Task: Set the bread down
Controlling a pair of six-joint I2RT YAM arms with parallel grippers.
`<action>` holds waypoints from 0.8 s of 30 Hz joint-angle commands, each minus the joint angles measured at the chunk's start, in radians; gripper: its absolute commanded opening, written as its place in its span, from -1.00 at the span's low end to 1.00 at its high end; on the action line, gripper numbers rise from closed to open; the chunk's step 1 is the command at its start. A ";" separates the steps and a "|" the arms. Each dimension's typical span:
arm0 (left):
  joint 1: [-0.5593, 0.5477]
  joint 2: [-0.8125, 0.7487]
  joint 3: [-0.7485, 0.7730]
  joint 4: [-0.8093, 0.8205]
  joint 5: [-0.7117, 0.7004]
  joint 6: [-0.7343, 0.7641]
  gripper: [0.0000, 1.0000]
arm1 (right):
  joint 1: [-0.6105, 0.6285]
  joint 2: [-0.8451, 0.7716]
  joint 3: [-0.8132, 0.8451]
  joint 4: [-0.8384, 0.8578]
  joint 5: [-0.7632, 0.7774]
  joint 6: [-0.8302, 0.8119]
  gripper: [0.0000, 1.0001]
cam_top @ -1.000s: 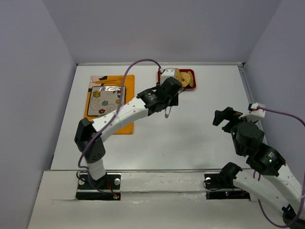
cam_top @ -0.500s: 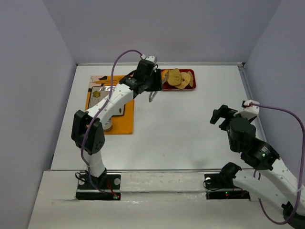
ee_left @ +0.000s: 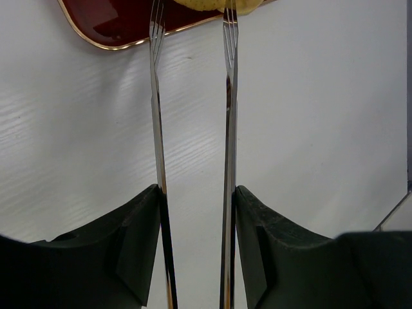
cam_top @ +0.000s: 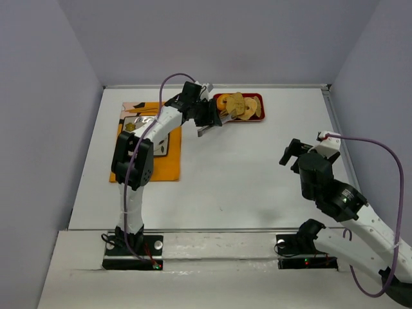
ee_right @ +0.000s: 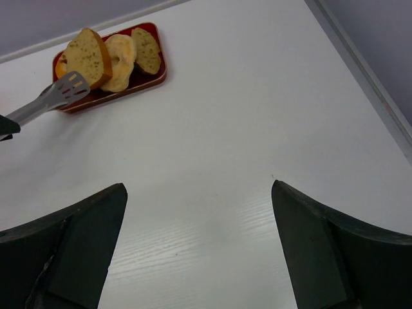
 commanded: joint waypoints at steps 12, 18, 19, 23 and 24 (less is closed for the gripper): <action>0.040 -0.003 0.004 0.069 0.119 -0.044 0.24 | -0.005 0.020 0.032 0.068 0.096 0.004 1.00; 0.053 0.035 0.013 0.101 0.158 -0.086 0.27 | -0.005 0.032 0.032 0.077 0.091 -0.016 1.00; 0.054 0.042 0.013 0.104 0.163 -0.089 0.27 | -0.005 0.032 0.032 0.077 0.091 -0.016 1.00; 0.059 0.046 0.009 0.103 0.160 -0.097 0.26 | -0.005 0.022 0.035 0.079 0.095 -0.016 1.00; 0.060 0.042 0.006 0.098 0.148 -0.096 0.26 | -0.005 0.022 0.034 0.080 0.099 -0.016 1.00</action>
